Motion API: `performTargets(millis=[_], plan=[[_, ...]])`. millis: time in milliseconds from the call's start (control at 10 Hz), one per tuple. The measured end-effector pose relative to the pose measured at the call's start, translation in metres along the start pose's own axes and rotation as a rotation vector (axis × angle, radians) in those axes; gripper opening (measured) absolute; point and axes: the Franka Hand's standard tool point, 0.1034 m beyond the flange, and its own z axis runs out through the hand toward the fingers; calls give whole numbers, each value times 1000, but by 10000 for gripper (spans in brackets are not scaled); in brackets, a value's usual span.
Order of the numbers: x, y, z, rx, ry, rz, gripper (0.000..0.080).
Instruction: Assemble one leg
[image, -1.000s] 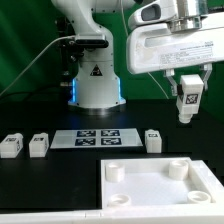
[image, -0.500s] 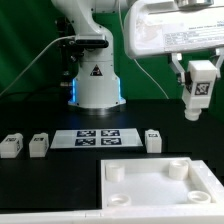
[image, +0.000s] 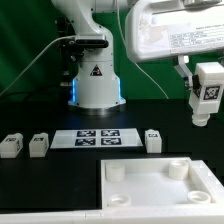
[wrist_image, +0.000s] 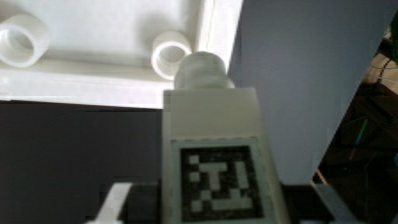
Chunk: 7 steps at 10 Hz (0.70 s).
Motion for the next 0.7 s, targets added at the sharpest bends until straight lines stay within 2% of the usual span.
performTargets(millis=[100, 200, 400, 700], plan=[[-20, -2, 18, -2, 66, -7, 295], [-31, -2, 32, -1, 50, -6, 295], [-16, 5, 50, -2, 97, -3, 295], [-9, 10, 63, -2, 101, 1, 295]])
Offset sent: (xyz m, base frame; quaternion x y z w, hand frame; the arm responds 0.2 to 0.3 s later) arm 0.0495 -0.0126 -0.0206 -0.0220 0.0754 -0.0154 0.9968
